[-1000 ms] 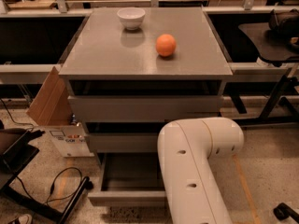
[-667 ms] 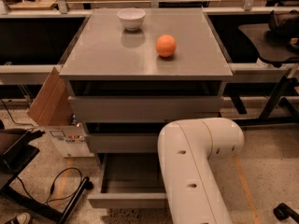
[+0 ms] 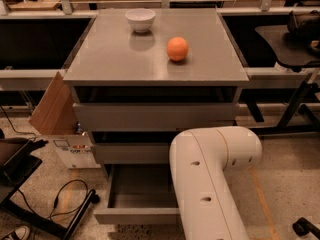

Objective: Open bottom drawer

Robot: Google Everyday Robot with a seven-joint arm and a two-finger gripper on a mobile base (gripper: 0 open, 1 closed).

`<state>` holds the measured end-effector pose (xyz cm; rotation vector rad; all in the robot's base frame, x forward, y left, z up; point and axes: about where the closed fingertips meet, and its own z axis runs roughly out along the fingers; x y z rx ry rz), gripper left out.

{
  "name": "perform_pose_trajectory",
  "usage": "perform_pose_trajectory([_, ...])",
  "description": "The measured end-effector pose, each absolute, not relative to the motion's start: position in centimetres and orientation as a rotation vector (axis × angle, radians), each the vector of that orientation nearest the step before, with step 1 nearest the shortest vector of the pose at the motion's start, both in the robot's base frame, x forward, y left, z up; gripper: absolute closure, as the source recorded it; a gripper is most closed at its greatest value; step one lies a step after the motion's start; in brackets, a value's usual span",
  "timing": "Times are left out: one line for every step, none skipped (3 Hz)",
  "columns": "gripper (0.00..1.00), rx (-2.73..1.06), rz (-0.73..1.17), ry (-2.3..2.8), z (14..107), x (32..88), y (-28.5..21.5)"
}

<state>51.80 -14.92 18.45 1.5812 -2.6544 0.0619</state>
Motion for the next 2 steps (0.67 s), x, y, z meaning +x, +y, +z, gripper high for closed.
perform_pose_trajectory([0.12,1.580,0.060,-2.652,18.33,51.64,-14.95])
perform_pose_trajectory([0.00,1.579,0.059,-2.650,18.24,51.51,-14.98])
